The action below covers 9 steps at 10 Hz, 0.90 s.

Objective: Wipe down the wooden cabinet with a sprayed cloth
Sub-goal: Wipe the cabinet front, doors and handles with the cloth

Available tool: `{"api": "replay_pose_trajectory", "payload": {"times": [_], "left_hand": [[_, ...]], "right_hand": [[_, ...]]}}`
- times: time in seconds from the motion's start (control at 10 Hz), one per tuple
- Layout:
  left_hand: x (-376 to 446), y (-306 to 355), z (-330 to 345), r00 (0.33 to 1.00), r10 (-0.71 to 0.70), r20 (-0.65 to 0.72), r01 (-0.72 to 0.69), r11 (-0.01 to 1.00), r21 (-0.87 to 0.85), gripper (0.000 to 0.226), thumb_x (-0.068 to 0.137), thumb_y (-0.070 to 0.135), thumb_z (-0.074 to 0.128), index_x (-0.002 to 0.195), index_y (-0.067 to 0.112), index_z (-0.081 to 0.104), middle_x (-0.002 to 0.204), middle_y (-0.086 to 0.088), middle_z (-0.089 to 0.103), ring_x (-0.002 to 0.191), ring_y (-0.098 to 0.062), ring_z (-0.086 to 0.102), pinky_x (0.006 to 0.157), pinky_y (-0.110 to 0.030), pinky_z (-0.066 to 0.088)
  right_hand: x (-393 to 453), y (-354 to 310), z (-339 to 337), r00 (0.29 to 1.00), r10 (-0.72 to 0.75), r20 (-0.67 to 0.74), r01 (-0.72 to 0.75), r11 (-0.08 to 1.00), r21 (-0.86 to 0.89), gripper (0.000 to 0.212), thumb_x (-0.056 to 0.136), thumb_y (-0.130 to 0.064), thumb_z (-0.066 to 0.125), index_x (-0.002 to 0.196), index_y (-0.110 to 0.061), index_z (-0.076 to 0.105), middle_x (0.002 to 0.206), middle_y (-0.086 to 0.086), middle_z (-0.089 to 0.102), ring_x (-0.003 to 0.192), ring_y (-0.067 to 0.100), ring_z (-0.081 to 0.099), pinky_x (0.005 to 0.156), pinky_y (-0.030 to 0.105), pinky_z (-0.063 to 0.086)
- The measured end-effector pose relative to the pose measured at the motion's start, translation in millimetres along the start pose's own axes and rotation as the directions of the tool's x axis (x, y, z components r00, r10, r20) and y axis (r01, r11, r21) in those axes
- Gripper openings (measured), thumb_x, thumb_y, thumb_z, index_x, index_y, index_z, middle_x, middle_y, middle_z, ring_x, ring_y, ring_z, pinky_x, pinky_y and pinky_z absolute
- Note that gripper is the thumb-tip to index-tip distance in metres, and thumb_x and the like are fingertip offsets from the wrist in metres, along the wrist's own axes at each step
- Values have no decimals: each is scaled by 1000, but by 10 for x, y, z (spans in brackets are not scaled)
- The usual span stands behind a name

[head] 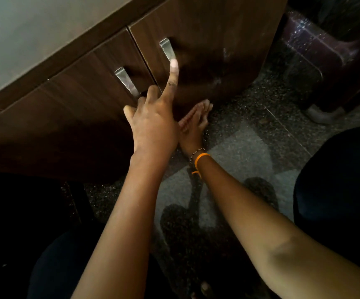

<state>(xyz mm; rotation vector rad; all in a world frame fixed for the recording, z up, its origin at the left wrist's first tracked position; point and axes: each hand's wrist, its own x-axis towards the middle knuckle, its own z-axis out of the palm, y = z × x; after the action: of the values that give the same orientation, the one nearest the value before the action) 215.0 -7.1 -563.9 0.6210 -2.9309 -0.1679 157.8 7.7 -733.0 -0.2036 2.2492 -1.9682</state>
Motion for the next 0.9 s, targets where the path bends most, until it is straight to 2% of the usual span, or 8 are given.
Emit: {"api": "replay_pose_trajectory", "payload": {"times": [0.1, 0.2, 0.4, 0.5, 0.6, 0.7, 0.8, 0.9], "left_hand": [[21, -31, 29, 1000, 3, 9, -3, 998, 59, 91, 80, -5, 43, 147, 42, 2, 108, -6, 49, 94, -27, 50, 82, -41, 30], [35, -53, 50, 1000, -3, -15, 4, 999, 43, 91, 81, -6, 42, 146, 44, 2, 107, -5, 48, 94, -26, 50, 79, -38, 26], [3, -45, 117, 1000, -4, -12, 4, 998, 56, 91, 82, 3, 47, 146, 42, -4, 108, -8, 51, 94, -29, 52, 77, -40, 27], [18, -2, 162, 1000, -24, -11, 25, 999, 35, 83, 88, 12, 47, 147, 39, -5, 109, -8, 54, 96, -30, 54, 78, -42, 31], [15, -12, 141, 1000, -22, 5, 22, 998, 55, 84, 86, 10, 46, 147, 38, -5, 110, -7, 53, 99, -29, 51, 76, -39, 25], [6, 17, 134, 1000, -27, 16, 25, 994, 105, 94, 81, 2, 47, 147, 37, -8, 108, -6, 53, 97, -28, 50, 79, -41, 29], [-2, 12, 135, 1000, -29, -2, 29, 994, 108, 98, 80, -4, 48, 146, 39, -10, 106, -6, 53, 95, -26, 50, 82, -42, 31], [-20, -9, 134, 1000, -26, -2, 26, 994, 109, 98, 80, -5, 48, 145, 41, -10, 107, -6, 52, 96, -27, 49, 82, -44, 31]], "right_hand": [[13, 336, -27, 927, 352, 130, -338, 934, -119, 74, 87, 1, 56, 143, 11, 8, 154, 26, 2, 143, 39, 6, 117, 42, 6], [34, 282, -94, 917, 384, 108, -383, 923, -36, 66, 91, 7, 45, 146, 5, 8, 154, 24, 6, 142, 36, 11, 116, 38, 11], [73, -222, 36, 921, 75, -382, -100, 994, -45, 50, 92, -2, 44, 139, 5, 32, 152, 22, 17, 142, 28, 21, 118, 44, 21], [75, -547, 56, 899, -241, -367, 214, 970, -112, 42, 94, -4, 46, 135, 6, 39, 151, 17, 24, 140, 17, 27, 114, 31, 29], [86, -564, -73, 857, -385, -342, 301, 913, -274, 64, 83, -26, 30, 126, 20, 41, 141, 39, 29, 133, 49, 28, 110, 54, 23], [226, -242, -149, 920, -219, -324, 190, 974, -121, 59, 83, -15, 36, 134, 15, 35, 146, 34, 24, 138, 36, 23, 116, 44, 14], [494, 75, -145, 888, 60, -455, 16, 987, 161, 45, 99, -2, 36, 142, 6, 25, 154, 19, 18, 131, -8, 24, 105, 4, 21], [525, 290, -171, 889, 229, -397, -142, 961, 237, 48, 103, -13, 32, 147, -4, 15, 156, 3, 14, 130, -3, 26, 94, 0, 31]]}}
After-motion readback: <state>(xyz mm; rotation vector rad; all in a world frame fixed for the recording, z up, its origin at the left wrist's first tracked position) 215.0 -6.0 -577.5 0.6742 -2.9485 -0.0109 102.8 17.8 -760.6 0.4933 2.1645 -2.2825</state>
